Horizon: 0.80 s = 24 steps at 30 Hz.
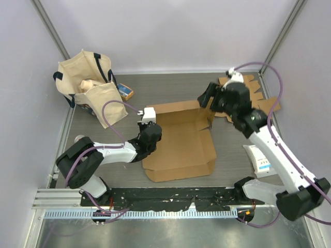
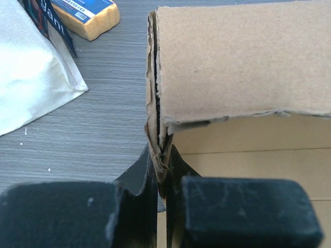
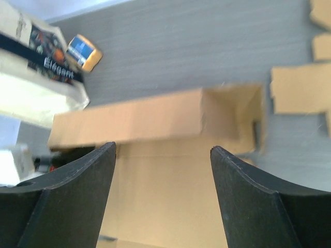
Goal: Fold the paper box
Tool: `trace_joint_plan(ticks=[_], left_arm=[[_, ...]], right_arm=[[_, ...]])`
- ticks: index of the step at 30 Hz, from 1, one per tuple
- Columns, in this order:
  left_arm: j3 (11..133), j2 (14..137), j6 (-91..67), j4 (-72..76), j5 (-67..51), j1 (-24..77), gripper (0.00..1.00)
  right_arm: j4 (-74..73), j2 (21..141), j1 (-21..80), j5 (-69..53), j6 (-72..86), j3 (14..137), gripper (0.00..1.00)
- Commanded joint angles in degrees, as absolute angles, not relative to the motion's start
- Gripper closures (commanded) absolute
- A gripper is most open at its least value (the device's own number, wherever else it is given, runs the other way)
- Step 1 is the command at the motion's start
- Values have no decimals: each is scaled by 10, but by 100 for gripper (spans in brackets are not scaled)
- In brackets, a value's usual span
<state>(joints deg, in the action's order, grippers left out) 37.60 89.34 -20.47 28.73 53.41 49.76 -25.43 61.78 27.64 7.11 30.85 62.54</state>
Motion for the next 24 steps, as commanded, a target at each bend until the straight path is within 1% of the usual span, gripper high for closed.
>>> trace_joint_plan(ticks=[1, 5, 7, 9, 12, 14, 17, 20, 21, 22, 23, 24], left_arm=[[360, 865, -191, 298, 545, 496, 100], [355, 854, -187, 299, 541, 496, 100], [358, 855, -186, 297, 539, 496, 100], [362, 856, -188, 294, 536, 497, 100], [362, 852, -192, 288, 531, 497, 100], [361, 850, -194, 285, 526, 496, 100], [364, 851, -196, 281, 526, 496, 100], [366, 851, -194, 275, 531, 496, 100], [365, 851, -195, 275, 531, 497, 100], [366, 851, -196, 274, 531, 496, 100], [364, 851, -198, 274, 531, 496, 100], [364, 851, -199, 273, 532, 496, 100]], right_arm=[[-389, 710, 214, -20, 185, 746, 23], [-376, 787, 199, -65, 190, 798, 25], [-364, 811, 188, -125, 205, 804, 31], [-355, 826, 184, -144, 226, 797, 36], [-312, 811, 184, -137, 240, 753, 39], [-289, 809, 182, -167, 249, 723, 42], [-239, 809, 171, -213, 291, 694, 56], [-132, 783, 149, -259, 374, 632, 83], [-102, 777, 142, -275, 397, 614, 98], [-36, 768, 126, -288, 420, 595, 98], [-4, 763, 115, -318, 477, 553, 98], [111, 759, 107, -332, 506, 527, 98]])
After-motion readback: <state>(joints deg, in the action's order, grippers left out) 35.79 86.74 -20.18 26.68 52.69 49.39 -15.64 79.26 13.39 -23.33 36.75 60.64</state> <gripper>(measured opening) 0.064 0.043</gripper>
